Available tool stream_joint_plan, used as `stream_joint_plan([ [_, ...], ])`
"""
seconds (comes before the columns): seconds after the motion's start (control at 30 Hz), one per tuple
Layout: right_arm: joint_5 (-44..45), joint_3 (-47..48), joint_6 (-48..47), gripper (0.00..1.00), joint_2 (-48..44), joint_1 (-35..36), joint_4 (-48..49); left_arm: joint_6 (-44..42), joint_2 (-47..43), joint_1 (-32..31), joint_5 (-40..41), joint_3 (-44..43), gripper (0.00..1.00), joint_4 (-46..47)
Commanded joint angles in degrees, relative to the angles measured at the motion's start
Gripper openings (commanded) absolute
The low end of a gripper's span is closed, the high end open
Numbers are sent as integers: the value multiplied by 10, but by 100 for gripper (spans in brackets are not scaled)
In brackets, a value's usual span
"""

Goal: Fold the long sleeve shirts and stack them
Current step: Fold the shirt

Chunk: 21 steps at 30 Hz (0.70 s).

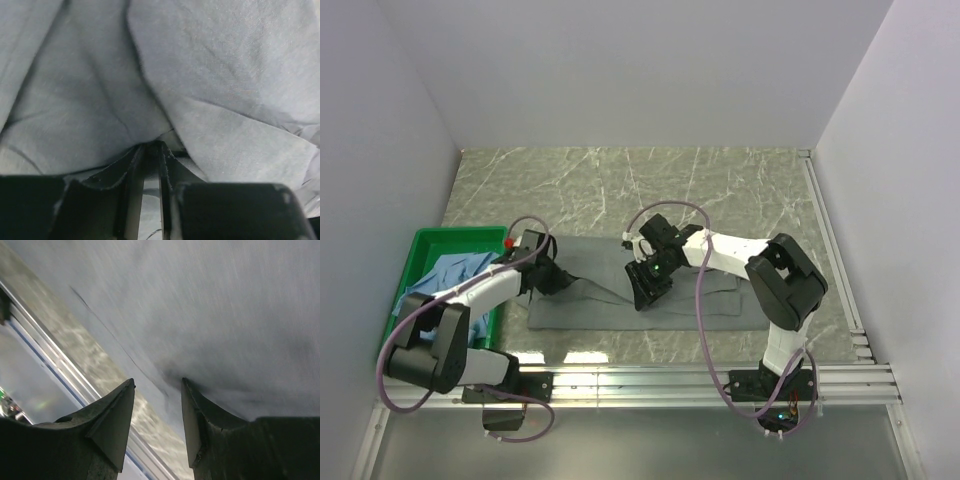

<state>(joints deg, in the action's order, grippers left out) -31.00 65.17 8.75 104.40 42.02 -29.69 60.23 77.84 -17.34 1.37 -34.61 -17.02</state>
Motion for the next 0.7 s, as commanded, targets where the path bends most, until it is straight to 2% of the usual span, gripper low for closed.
stream_joint_plan([
  [0.0, 28, 3, -39, 50, -10, 4, -42, 21, -28, 30, 21, 24, 22, 9],
  [0.2, 43, 11, -48, 50, -51, 3, -77, -1, -37, 40, 3, -9, 22, -7],
  [0.3, 77, 13, -15, 50, -103, -6, -51, -19, -87, 35, -8, -32, 31, -3],
  [0.43, 134, 1, 54, 50, -153, -46, 6, -50, -130, 7, 8, -83, 51, -34],
  [0.57, 149, -35, 126, 50, -169, -109, 67, -71, -136, -37, -2, -107, 53, -12],
  [0.67, 137, -62, 194, 49, -152, -141, 105, -80, -100, -69, -20, -113, 50, 19],
])
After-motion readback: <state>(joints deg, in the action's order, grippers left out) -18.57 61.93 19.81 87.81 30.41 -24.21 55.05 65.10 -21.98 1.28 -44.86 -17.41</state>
